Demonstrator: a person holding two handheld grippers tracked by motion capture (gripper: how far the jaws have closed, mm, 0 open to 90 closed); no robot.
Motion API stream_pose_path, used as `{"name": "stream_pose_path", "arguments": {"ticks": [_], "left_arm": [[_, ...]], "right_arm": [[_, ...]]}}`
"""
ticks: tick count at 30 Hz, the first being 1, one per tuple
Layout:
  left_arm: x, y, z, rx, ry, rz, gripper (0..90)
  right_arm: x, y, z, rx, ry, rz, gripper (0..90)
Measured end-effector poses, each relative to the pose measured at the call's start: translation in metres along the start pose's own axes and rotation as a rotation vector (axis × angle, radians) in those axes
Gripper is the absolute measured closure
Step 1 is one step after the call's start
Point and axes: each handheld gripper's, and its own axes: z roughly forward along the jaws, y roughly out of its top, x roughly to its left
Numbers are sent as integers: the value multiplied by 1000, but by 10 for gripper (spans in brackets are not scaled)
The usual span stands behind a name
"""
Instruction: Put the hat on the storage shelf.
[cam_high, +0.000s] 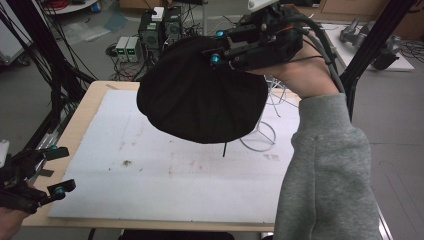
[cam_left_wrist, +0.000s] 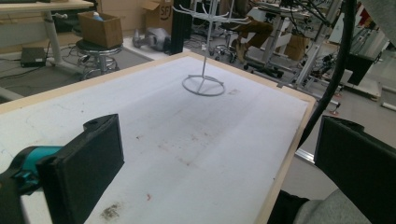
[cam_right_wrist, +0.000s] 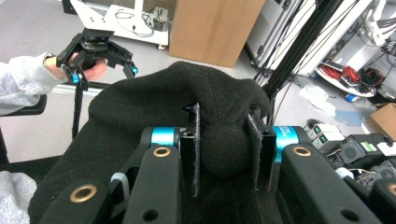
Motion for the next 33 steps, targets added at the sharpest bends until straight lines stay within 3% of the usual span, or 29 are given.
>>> {"name": "stream_pose_path", "arguments": {"ticks": [8, 18, 24, 33], "left_arm": [[1, -1, 1, -1, -7, -7, 18], [10, -3, 1, 1, -2, -24, 18], [14, -3, -6, -23, 12, -34, 18], [21, -7, -8, -20, 32, -54, 18]], "right_arm": [[-6, 10, -7, 7, 1, -10, 714], [-19, 30, -30, 14, -19, -9, 714], [-41, 38, -50, -4, -38, -8, 713], [-65, 44, -68, -17, -65, 3, 714]]}}
